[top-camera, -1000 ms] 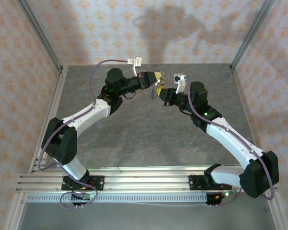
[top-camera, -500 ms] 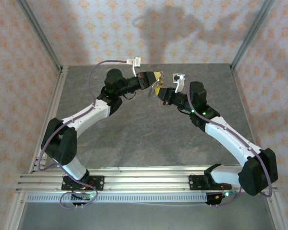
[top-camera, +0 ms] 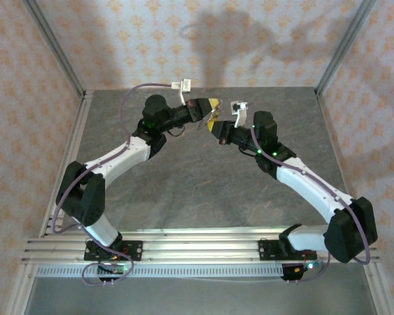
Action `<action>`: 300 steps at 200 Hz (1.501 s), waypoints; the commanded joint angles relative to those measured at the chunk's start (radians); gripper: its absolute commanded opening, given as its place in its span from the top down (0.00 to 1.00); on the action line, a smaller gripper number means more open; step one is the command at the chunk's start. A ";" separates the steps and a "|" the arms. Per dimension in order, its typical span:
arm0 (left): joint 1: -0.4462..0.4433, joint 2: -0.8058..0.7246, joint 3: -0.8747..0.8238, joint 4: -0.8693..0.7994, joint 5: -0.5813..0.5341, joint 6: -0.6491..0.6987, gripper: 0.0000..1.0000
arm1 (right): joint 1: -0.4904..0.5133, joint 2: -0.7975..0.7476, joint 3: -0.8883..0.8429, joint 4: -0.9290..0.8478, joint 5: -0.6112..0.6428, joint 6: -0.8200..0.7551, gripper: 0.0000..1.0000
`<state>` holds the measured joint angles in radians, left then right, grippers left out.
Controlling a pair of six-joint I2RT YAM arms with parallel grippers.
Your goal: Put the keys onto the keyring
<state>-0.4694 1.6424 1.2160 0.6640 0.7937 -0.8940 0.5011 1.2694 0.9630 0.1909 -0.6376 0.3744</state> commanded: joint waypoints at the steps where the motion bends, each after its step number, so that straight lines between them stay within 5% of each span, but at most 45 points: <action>1: -0.004 -0.043 0.003 0.104 -0.034 -0.013 1.00 | -0.032 -0.057 -0.025 -0.036 -0.040 0.026 0.93; 31: -0.006 -0.048 -0.016 0.126 -0.053 -0.016 1.00 | -0.095 -0.143 -0.064 -0.035 -0.045 0.071 0.71; 72: -0.010 -0.051 -0.024 0.132 -0.057 -0.011 1.00 | -0.150 -0.258 -0.083 -0.061 -0.013 0.083 0.67; 137: -0.020 -0.056 -0.029 0.134 -0.063 -0.004 1.00 | -0.165 -0.152 0.033 0.092 0.059 0.219 0.66; 203: -0.021 -0.070 -0.033 0.141 -0.060 -0.014 1.00 | -0.167 0.028 0.085 0.299 0.013 0.380 0.66; 300: -0.022 -0.061 -0.021 0.147 -0.058 -0.022 1.00 | -0.158 0.083 0.077 0.426 -0.049 0.472 0.72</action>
<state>-0.4847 1.6161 1.1824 0.7319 0.7429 -0.9012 0.3412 1.3396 1.0176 0.5404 -0.6521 0.8227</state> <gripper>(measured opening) 0.047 0.280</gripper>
